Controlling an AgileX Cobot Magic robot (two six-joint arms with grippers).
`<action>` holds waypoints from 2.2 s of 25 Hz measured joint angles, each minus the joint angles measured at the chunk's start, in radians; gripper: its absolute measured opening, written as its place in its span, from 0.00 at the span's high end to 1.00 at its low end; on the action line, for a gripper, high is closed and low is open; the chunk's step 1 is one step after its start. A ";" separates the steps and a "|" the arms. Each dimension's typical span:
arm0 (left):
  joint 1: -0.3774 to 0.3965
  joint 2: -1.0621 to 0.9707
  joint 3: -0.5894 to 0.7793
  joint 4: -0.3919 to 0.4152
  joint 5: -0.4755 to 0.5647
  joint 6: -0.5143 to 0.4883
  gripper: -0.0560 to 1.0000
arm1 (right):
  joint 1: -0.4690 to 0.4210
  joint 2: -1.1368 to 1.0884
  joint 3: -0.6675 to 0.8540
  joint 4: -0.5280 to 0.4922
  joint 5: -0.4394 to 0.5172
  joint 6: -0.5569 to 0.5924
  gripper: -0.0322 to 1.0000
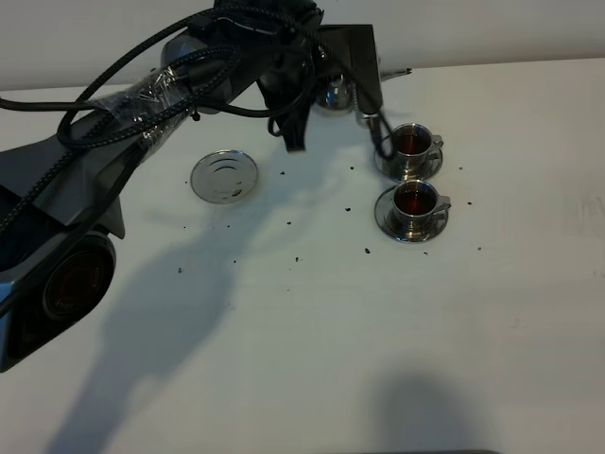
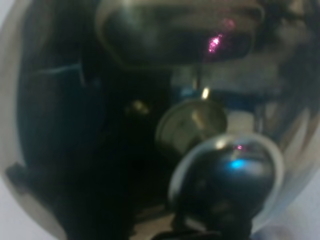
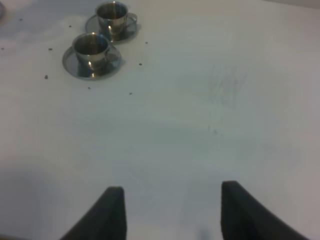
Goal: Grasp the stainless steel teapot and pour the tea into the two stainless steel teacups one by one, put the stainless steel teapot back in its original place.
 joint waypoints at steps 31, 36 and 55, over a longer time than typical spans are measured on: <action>0.107 -0.032 -0.001 -0.450 0.200 -0.409 0.74 | 0.000 0.000 0.000 0.000 0.000 0.000 0.56; 0.170 -0.080 -0.001 -0.445 0.255 -0.459 0.74 | 0.000 0.000 0.000 0.000 0.000 0.000 0.56; 0.314 -0.387 0.681 -0.401 -0.177 -0.655 0.74 | 0.000 0.000 0.000 0.000 0.000 0.001 0.56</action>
